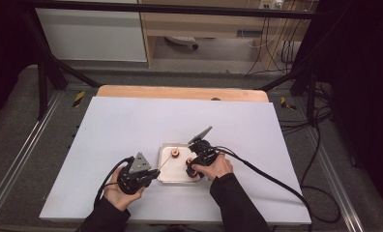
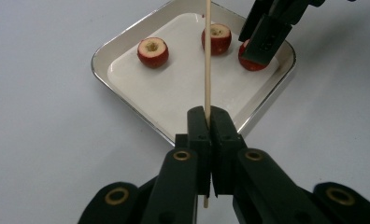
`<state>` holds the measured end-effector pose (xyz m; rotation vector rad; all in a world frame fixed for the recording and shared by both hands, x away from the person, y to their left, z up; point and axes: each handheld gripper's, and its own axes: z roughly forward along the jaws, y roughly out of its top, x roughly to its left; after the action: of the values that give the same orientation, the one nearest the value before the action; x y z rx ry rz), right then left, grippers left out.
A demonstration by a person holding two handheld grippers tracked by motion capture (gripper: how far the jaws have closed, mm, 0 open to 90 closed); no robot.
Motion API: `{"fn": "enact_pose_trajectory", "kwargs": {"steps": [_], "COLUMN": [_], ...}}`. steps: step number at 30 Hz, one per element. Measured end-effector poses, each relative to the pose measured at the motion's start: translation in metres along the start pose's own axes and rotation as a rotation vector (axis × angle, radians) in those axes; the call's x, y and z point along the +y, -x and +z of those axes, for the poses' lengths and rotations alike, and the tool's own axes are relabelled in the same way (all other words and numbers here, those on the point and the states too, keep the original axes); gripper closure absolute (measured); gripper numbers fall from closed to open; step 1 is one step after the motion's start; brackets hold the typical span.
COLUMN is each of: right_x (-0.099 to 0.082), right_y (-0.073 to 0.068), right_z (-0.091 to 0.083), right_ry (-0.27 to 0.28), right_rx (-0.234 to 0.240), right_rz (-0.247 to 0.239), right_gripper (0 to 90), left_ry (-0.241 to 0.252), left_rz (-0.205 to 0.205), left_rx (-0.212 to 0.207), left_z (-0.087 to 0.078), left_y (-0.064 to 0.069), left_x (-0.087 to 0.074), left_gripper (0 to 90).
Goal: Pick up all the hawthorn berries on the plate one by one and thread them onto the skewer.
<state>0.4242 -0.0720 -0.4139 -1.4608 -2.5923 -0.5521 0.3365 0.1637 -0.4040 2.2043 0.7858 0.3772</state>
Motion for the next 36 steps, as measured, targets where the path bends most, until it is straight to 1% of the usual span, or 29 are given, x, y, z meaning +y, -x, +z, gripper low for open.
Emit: {"fn": "enact_pose_trajectory", "kwargs": {"steps": [8,11,14,18,20,22,24,27,28,31,32,35,36], "right_x": [0.0,0.0,0.0,-0.001,-0.002,-0.003,-0.005,-0.01,-0.012,-0.017,-0.02,-0.023,-0.024], "right_y": [0.0,0.0,0.0,0.001,0.002,0.004,0.006,0.011,0.013,0.018,0.02,0.024,0.024], "right_z": [0.0,0.0,-0.005,-0.021,-0.032,-0.043,-0.053,-0.065,-0.068,-0.072,-0.072,-0.072,-0.072], "right_ry": [-0.007,-0.006,0.015,0.082,0.127,0.187,0.261,0.371,0.401,0.517,0.567,0.668,0.711], "right_rx": [-0.001,0.0,0.016,0.055,0.069,0.087,0.128,0.172,0.181,0.209,0.212,0.251,0.258], "right_rz": [0.009,0.021,0.026,0.033,0.037,0.046,0.06,0.069,0.072,0.091,0.101,0.13,0.139], "right_gripper": [59.8,60.0,60.1,60.1,60.1,60.1,60.1,60.1,60.1,60.1,60.1,60.1,60.1], "left_ry": [-0.002,-0.001,0.003,0.009,0.013,0.017,0.019,0.025,0.028,0.041,0.043,0.042,0.043], "left_rz": [0.002,0.003,0.001,-0.004,-0.005,-0.011,-0.016,-0.035,-0.043,-0.072,-0.079,-0.109,-0.116], "left_rx": [-0.001,-0.001,0.0,0.003,0.006,0.01,0.012,0.018,0.019,0.024,0.024,0.027,0.026], "left_z": [0.0,0.0,-0.001,-0.002,-0.002,-0.002,-0.002,-0.001,-0.001,-0.001,-0.001,0.002,0.003], "left_y": [0.001,0.001,0.0,0.0,0.001,0.002,0.003,0.004,0.004,0.004,0.005,0.007,0.007], "left_x": [0.0,0.0,0.0,0.0,0.0,0.0,0.001,0.001,0.001,0.001,0.001,0.0,0.0], "left_gripper": [88.2,88.2,88.2,88.2,88.2,88.2,88.2,88.2,88.2,88.2,88.2,88.2,88.2]}}
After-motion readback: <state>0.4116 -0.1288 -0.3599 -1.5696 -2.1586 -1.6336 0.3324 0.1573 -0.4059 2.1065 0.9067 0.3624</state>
